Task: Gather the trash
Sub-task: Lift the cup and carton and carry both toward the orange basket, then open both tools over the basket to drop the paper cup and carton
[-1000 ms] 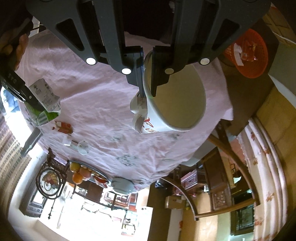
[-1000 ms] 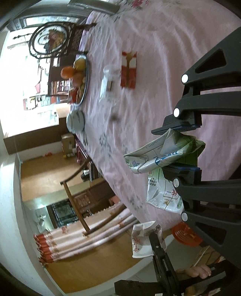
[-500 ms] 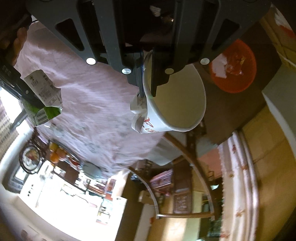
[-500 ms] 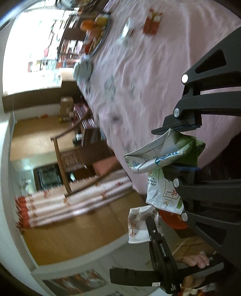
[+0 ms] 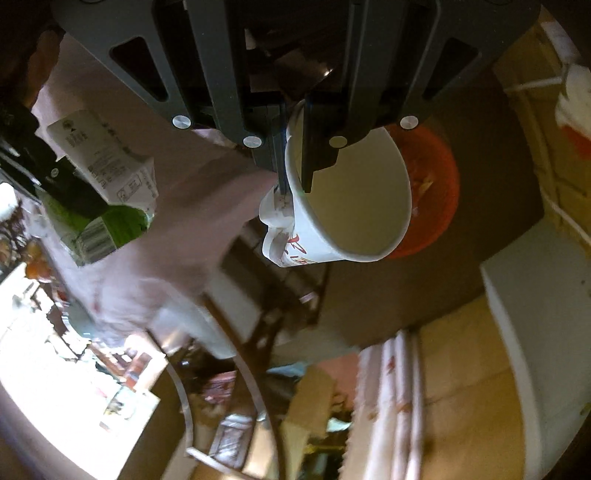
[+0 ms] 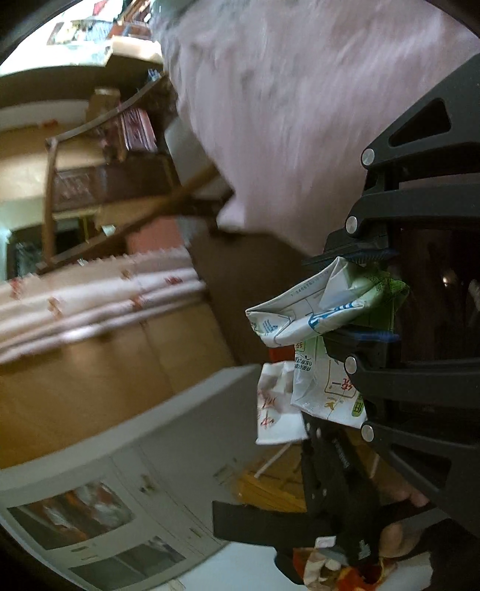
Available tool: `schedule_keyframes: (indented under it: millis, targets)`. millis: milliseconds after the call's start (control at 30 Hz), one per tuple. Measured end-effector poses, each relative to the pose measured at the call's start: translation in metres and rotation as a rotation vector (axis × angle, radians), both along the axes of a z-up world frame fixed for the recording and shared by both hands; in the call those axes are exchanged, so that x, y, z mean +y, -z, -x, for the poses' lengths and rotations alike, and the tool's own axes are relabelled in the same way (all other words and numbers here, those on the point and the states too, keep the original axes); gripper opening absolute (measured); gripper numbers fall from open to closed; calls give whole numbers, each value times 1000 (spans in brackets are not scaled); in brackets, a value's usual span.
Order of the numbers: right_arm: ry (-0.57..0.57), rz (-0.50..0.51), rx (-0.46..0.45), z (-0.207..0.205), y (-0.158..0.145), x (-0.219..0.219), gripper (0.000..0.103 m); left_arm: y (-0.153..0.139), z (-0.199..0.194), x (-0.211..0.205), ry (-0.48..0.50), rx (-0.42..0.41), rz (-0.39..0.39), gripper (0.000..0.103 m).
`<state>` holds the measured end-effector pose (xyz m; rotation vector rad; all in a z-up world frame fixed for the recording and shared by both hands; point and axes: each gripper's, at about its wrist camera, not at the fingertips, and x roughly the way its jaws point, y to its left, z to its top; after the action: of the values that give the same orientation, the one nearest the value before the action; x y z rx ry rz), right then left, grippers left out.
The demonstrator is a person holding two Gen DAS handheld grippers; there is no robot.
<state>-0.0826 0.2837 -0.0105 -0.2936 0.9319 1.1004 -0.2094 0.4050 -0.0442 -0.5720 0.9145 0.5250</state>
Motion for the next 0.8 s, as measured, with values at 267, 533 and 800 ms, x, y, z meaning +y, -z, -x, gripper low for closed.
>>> schedule_keyframes:
  millis: [267, 533, 800]
  targets:
    - [-68, 99, 108, 4, 55, 74, 28, 64, 20, 46, -88, 122, 98, 7]
    - [-107, 194, 156, 5, 102, 126, 28, 107, 26, 72, -142, 203, 145, 7]
    - [-118, 264, 202, -1, 146, 161, 28, 130, 18, 88, -149, 225, 172, 7]
